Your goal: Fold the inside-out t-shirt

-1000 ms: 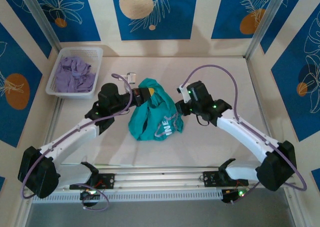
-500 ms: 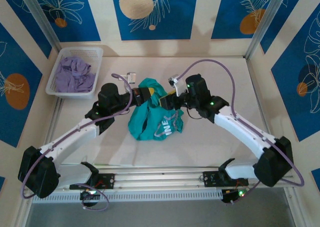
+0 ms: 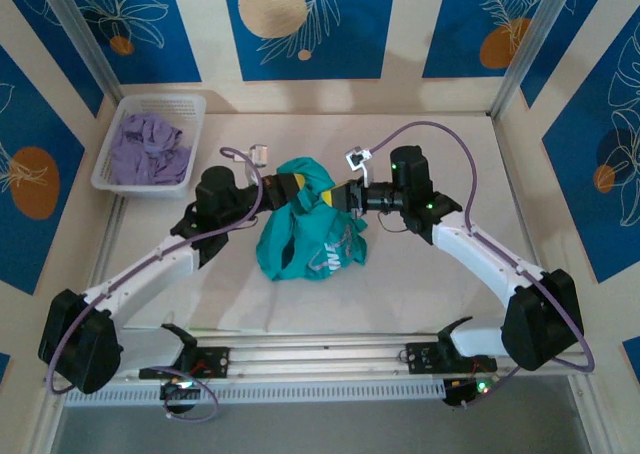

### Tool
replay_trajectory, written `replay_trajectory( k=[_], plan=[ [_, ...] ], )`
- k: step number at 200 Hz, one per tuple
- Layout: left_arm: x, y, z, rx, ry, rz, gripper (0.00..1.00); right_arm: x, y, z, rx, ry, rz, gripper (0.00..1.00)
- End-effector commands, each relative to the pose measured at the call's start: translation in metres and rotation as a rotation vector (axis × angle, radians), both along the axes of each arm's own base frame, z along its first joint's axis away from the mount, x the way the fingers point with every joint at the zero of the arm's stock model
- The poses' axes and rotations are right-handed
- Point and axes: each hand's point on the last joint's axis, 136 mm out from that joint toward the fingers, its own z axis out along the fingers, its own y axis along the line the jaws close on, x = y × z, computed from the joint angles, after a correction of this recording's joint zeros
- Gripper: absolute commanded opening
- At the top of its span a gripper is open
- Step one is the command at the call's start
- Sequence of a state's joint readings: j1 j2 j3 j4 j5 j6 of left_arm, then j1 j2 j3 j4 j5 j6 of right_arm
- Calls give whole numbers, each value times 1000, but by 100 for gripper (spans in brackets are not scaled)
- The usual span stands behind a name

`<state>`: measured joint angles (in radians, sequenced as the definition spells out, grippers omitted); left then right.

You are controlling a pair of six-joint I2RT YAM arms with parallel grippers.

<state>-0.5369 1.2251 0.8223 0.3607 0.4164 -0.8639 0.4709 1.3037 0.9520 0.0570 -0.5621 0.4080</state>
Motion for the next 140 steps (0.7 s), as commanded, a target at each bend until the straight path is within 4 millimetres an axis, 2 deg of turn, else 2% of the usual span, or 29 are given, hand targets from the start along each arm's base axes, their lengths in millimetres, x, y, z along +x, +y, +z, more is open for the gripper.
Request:
replay_trajectory(
  k=[1, 46, 81, 106, 140],
  plan=[
    [2, -2, 0, 14, -13, -23, 24, -11, 3, 26, 111, -5, 68, 0],
    [-15, -2, -23, 161, -28, -44, 40, 3, -1, 25, 126, 17, 16, 0],
    [-18, -1, -41, 228, -13, -46, 49, 8, -3, 24, 138, 30, 4, 0],
    [-13, -5, -49, 245, 1, -51, 49, 6, -3, 25, 140, 20, 17, 0],
    [-3, -12, -44, 223, -24, -50, 40, -3, -4, 10, 91, 5, 53, 0]
  ],
)
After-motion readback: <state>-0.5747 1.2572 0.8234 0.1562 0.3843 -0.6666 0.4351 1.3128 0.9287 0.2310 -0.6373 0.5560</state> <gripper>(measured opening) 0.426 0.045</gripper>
